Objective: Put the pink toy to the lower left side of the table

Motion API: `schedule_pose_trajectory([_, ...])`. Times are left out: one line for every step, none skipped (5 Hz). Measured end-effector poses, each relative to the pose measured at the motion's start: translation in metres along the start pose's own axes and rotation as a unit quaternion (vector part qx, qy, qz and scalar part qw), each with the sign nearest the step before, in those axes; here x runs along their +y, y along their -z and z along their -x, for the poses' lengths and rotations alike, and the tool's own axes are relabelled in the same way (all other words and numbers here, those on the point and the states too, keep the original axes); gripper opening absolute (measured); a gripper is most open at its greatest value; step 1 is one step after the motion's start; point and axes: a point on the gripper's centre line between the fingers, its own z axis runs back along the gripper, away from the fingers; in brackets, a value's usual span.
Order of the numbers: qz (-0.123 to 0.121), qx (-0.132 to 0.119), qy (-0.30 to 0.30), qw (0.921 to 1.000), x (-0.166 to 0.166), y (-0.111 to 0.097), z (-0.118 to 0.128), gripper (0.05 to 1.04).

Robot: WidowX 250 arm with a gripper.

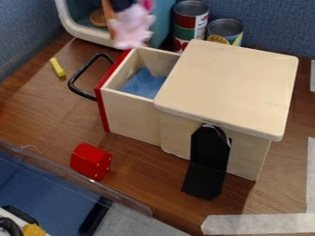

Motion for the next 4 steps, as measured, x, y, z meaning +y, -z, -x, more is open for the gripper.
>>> schedule_pose_trajectory([-0.035, 0.029, -0.084, 0.9954, 0.028, -0.006, 0.03, 0.05])
schedule_pose_trajectory([-0.031, 0.071, -0.186, 0.9795, 0.041, -0.005, 0.059, 0.05])
schedule_pose_trajectory([-0.044, 0.149, -0.283, 0.9466, 0.049, 0.009, 0.083, 0.05])
schedule_pose_trajectory([-0.051, 0.19, -0.334, 0.9219, 0.048, 0.027, 0.112, 0.05])
